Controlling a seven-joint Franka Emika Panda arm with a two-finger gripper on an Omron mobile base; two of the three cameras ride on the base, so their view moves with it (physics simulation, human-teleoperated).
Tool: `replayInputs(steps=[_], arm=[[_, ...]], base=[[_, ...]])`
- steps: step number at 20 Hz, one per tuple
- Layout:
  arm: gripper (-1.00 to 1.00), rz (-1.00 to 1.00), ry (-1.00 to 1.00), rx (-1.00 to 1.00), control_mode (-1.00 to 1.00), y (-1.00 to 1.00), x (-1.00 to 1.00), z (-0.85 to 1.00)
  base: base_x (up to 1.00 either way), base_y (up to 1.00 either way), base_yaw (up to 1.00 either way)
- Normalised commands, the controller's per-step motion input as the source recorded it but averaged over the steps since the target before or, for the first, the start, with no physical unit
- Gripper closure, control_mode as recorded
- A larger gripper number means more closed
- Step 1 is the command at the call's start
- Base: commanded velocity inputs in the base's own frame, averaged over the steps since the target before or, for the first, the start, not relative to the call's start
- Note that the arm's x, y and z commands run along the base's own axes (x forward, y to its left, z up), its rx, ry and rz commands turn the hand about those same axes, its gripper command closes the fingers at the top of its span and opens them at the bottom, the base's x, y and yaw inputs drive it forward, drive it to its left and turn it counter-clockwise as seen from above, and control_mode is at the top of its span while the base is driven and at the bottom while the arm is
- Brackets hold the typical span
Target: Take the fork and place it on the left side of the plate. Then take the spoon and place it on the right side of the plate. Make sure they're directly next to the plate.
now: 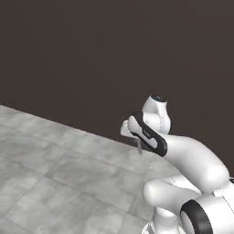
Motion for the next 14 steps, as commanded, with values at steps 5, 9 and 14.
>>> replayInputs(steps=[5,9,14], arm=[[1.00,0.00,0.00,0.00,1.00,0.00,0.00,0.00],[1.00,0.00,0.00,0.00,1.00,0.00,0.00,0.00],[1.00,0.00,0.00,0.00,1.00,0.00,0.00,0.00]], base=[[1.00,0.00,0.52],[1.00,0.00,0.55],[1.00,0.00,0.54]])
